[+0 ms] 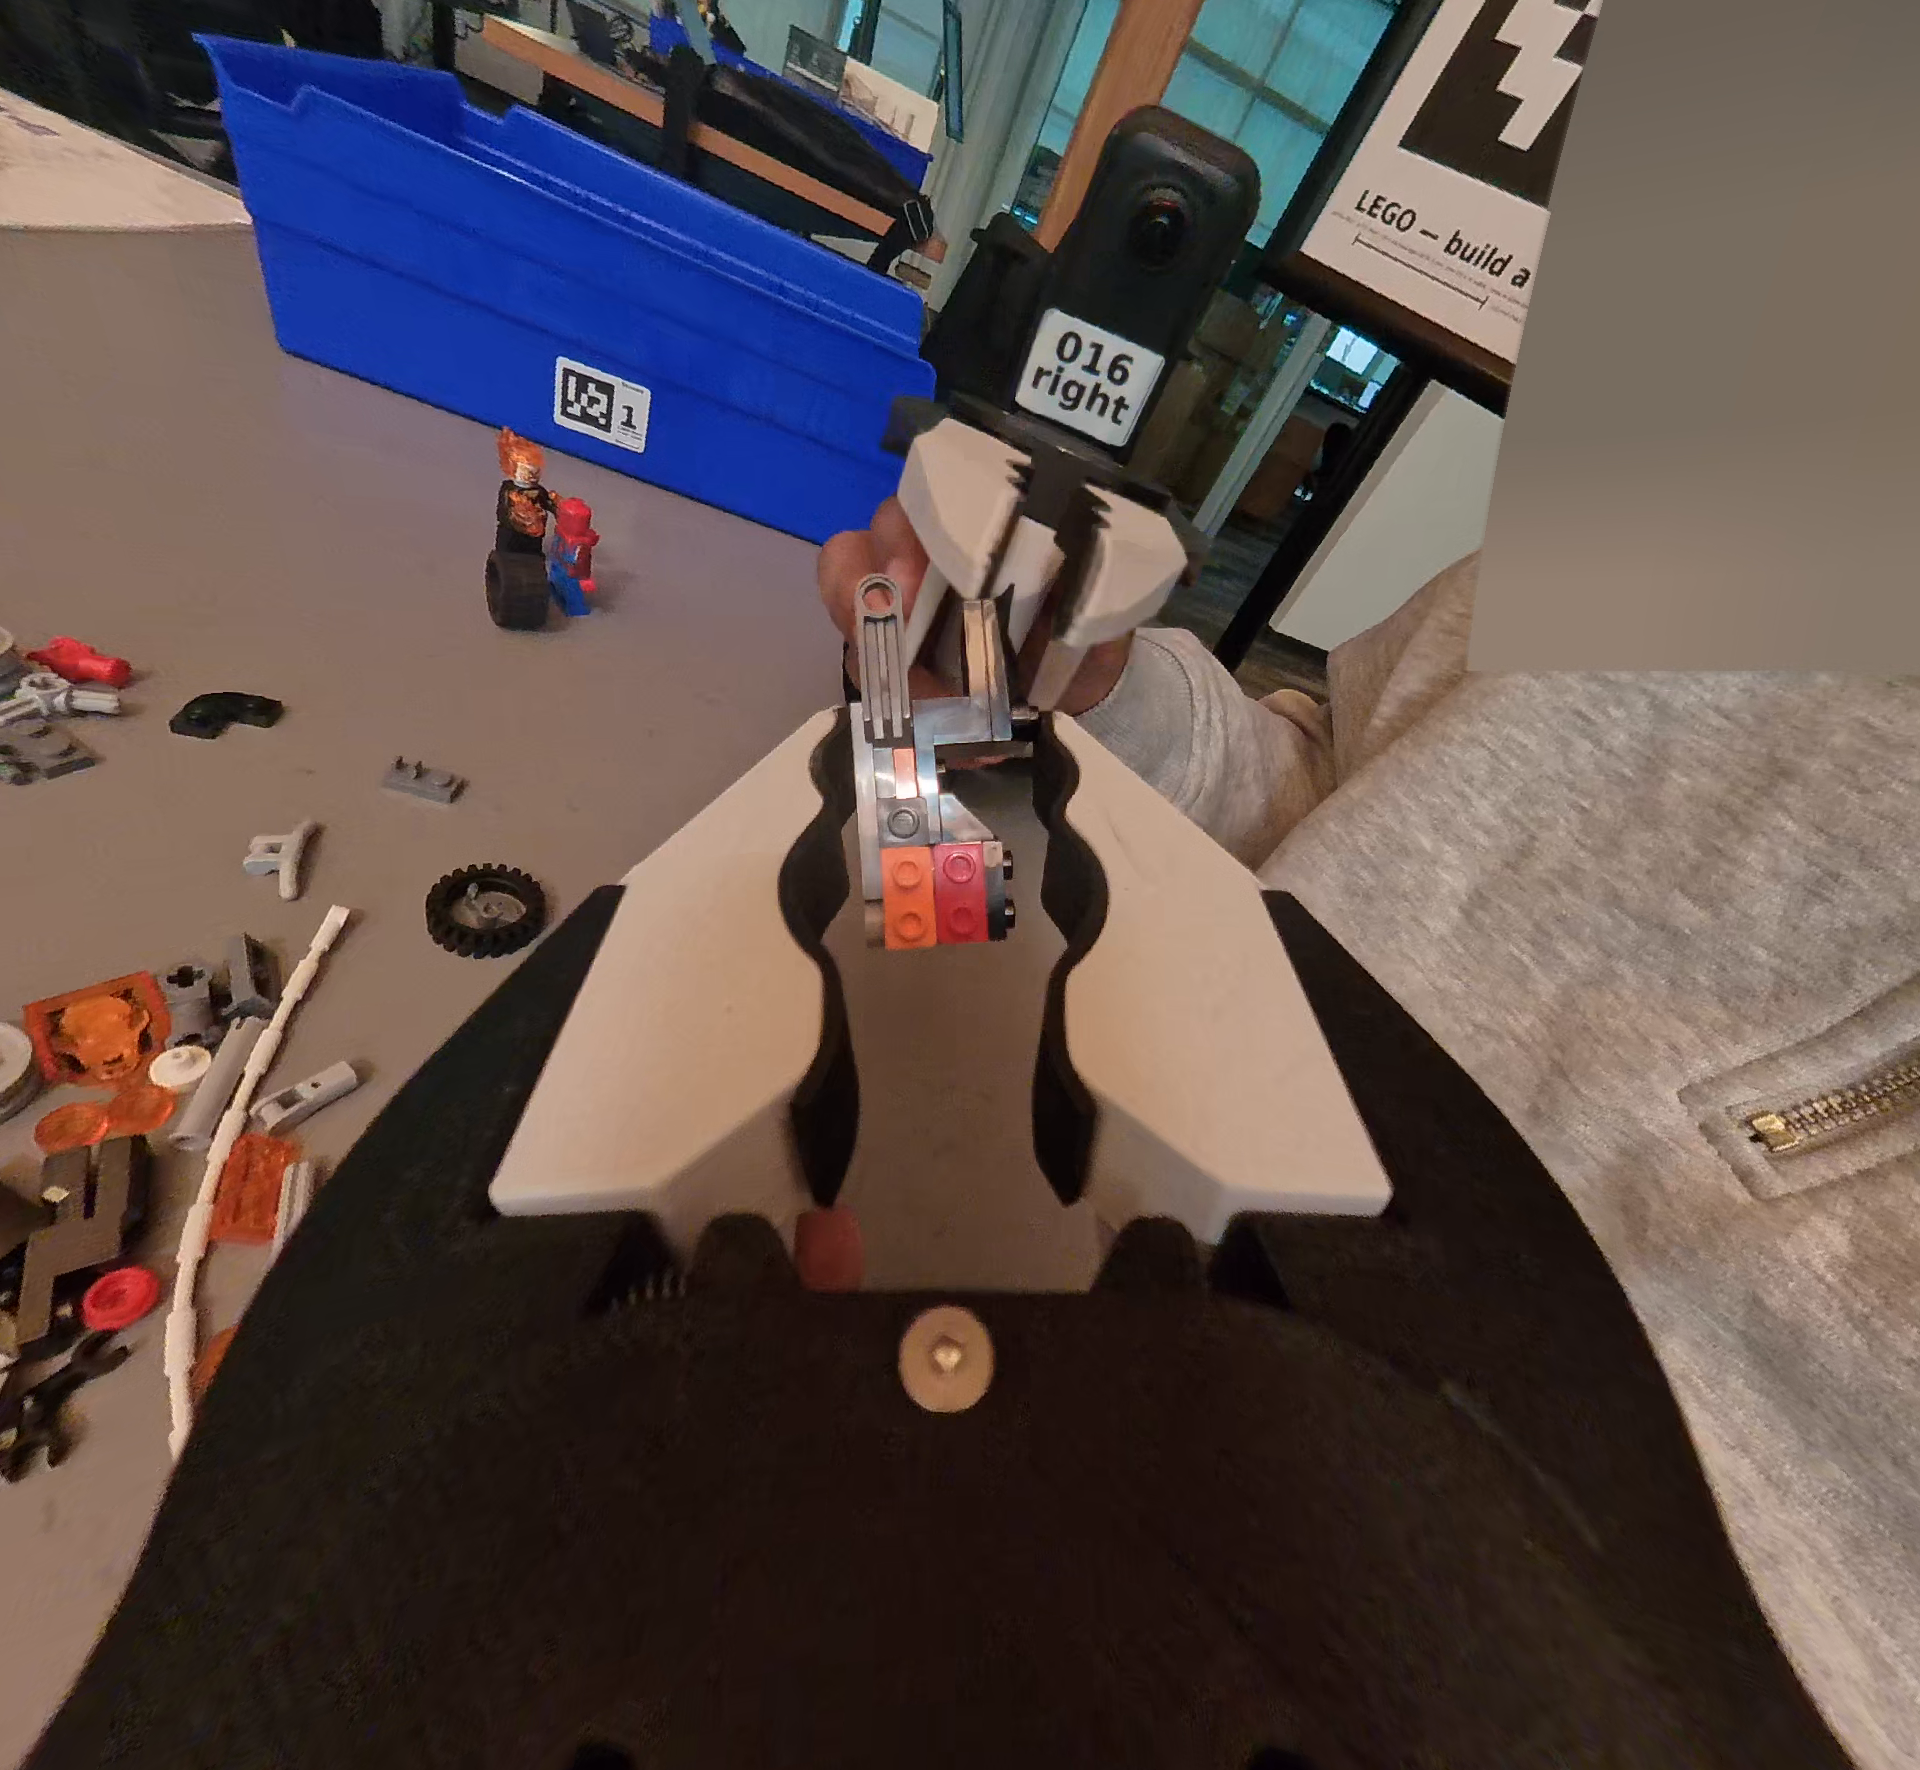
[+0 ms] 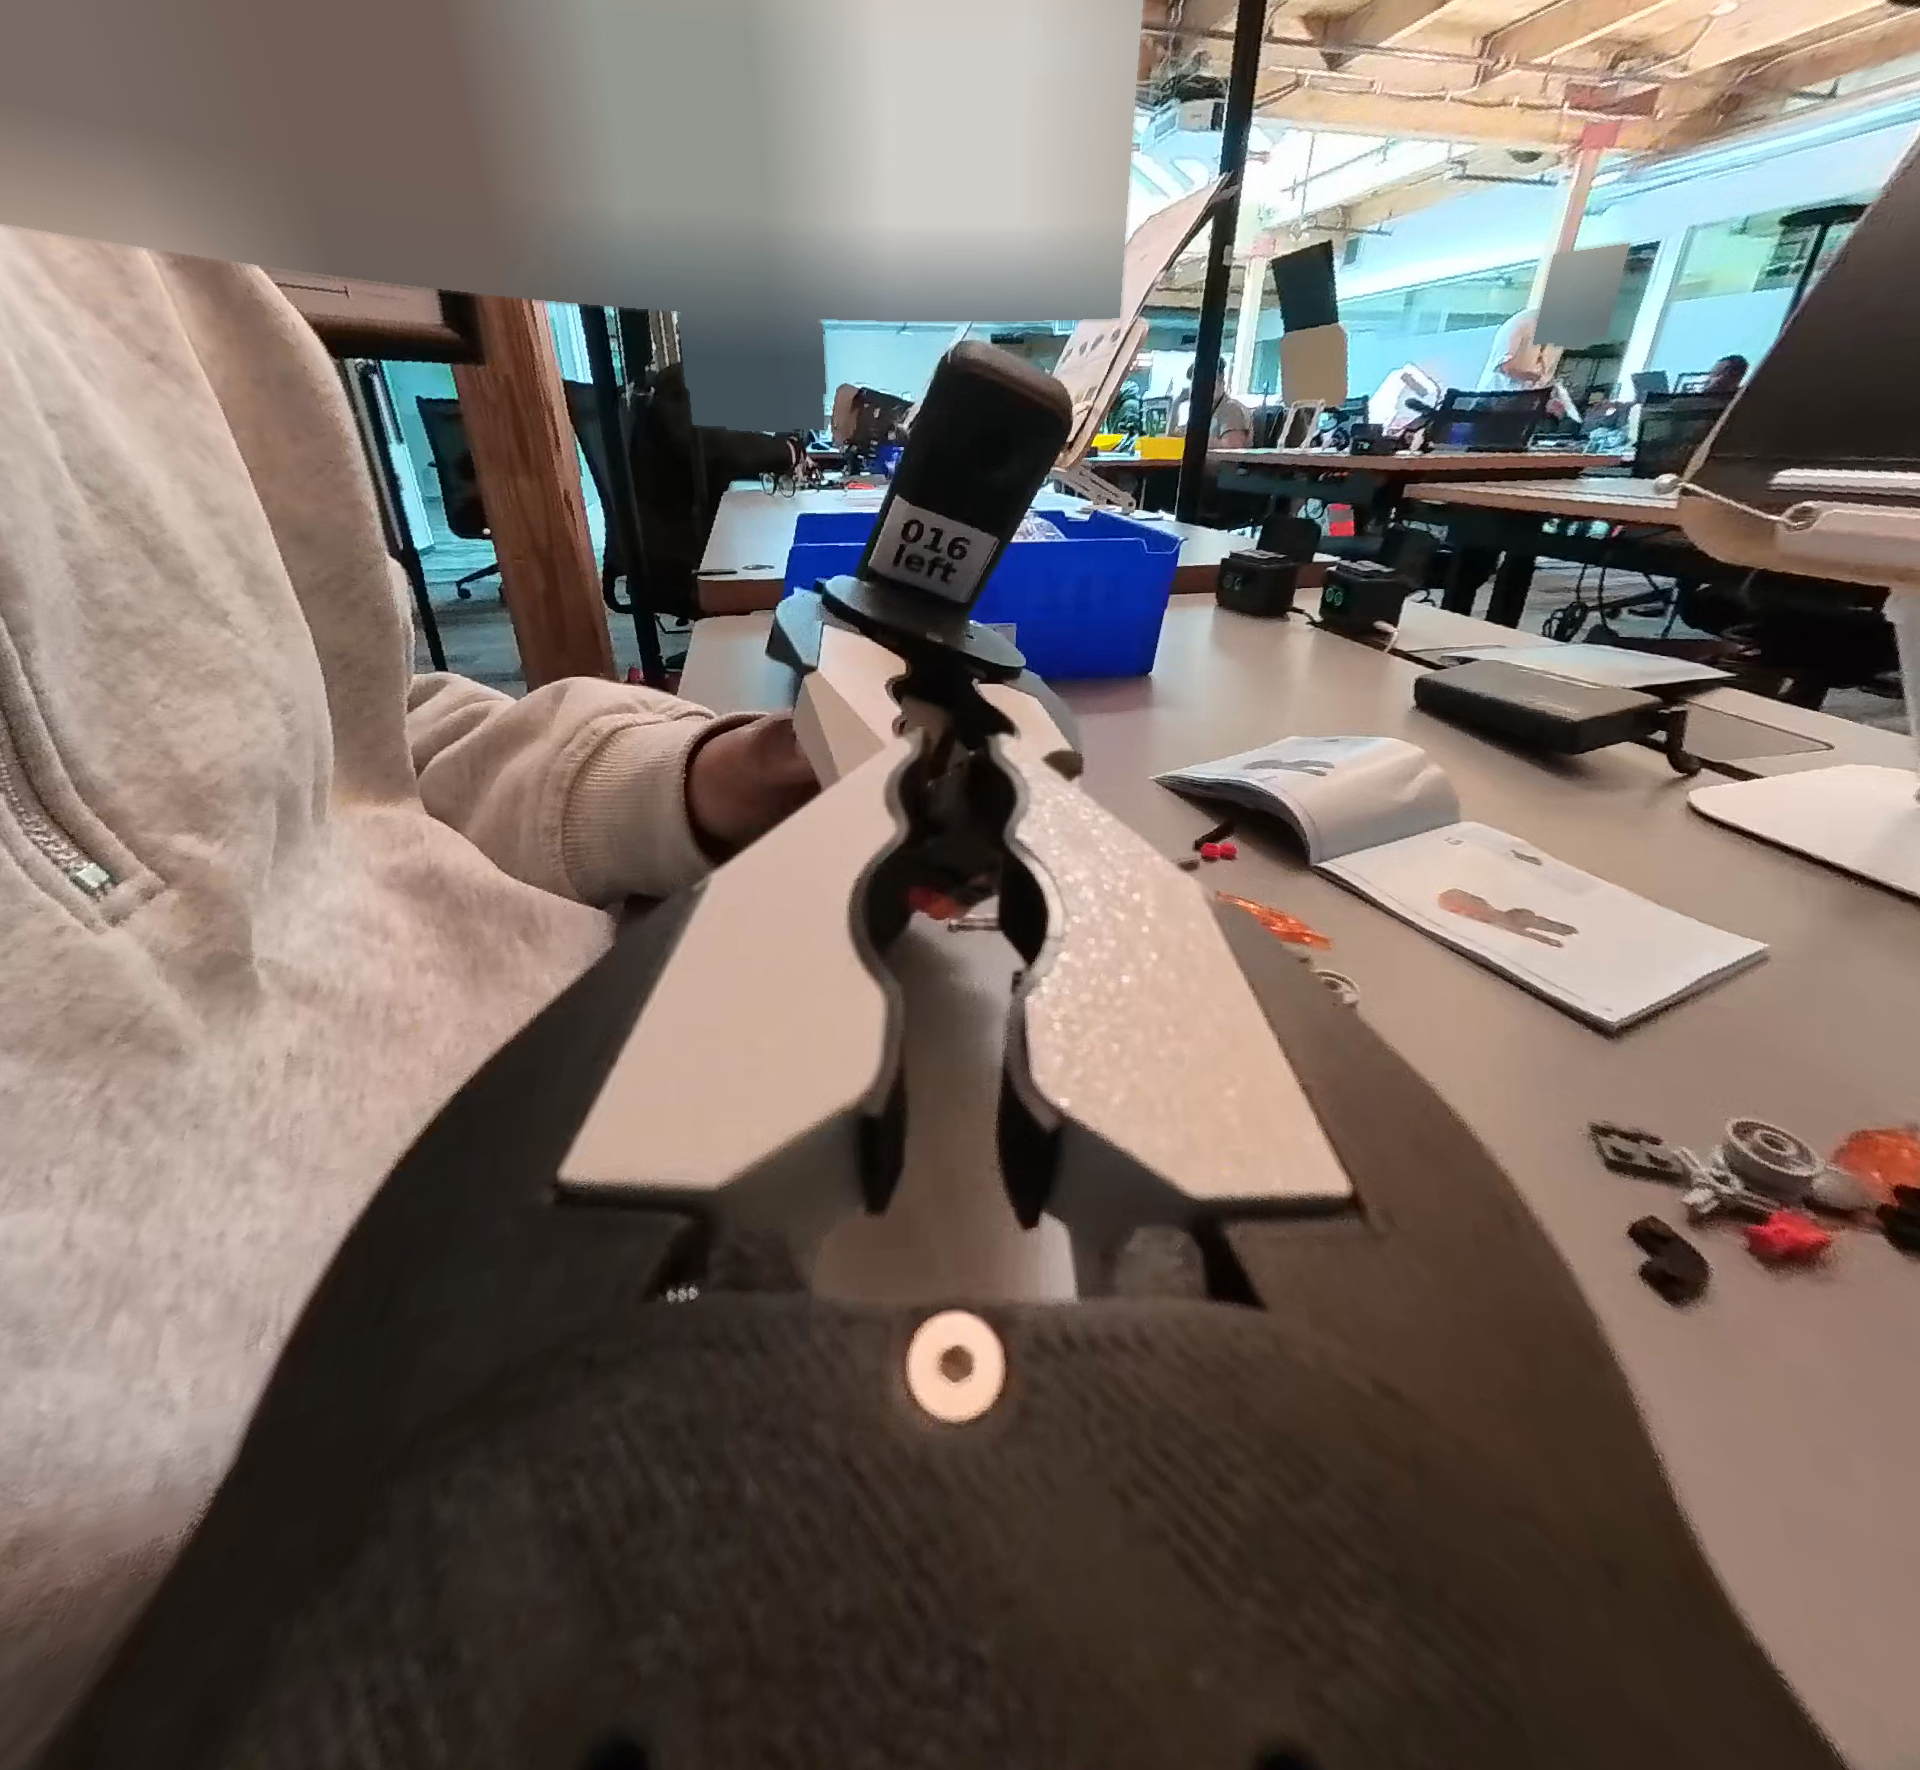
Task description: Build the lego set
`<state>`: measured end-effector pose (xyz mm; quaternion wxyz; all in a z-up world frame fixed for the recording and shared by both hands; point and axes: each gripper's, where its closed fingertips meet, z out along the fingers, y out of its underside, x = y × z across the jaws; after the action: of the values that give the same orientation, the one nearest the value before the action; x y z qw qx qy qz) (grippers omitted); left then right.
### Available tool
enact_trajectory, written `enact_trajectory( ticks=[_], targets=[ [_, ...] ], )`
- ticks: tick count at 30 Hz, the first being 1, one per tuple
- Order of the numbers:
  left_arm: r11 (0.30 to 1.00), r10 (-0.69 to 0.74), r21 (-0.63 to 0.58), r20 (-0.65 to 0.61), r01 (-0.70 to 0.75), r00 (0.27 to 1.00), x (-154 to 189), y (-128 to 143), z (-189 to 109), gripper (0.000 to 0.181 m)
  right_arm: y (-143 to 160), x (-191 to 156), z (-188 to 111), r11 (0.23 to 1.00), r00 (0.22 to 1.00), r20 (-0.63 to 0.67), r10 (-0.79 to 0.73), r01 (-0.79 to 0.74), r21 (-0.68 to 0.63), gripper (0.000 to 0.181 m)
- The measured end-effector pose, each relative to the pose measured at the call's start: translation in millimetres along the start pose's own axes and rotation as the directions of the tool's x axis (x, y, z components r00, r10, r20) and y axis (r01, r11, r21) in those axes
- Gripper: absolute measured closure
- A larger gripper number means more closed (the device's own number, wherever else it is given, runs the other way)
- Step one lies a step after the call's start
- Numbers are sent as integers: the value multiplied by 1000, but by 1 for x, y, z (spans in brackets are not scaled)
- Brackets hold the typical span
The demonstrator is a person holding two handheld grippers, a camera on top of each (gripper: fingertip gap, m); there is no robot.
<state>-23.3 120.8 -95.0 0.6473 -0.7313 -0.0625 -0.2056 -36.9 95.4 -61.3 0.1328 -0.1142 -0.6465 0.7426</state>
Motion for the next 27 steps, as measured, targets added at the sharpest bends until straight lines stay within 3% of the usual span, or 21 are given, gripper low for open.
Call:
enact_trajectory(
  ticks=[17,21,24,27],
  targets=[
    [1000,22,13,-33,-22,999,7,-2,1,147,-2,-1,-1,999,999,13,38,-38,10,172],
    [1000,16,15,-32,-16,999,6,-3,1,147,-2,-7,1,997,996,55,77,-77,10,162],
    [1000,18,10,-49,-18,999,9,-2,1,148,-2,-5,0,993,992,53,118,-118,11,174],
    [1000,31,2,-41,-31,999,8,0,2,148,0,-5,1,990,988,58,140,-140,1,175]
  ],
)
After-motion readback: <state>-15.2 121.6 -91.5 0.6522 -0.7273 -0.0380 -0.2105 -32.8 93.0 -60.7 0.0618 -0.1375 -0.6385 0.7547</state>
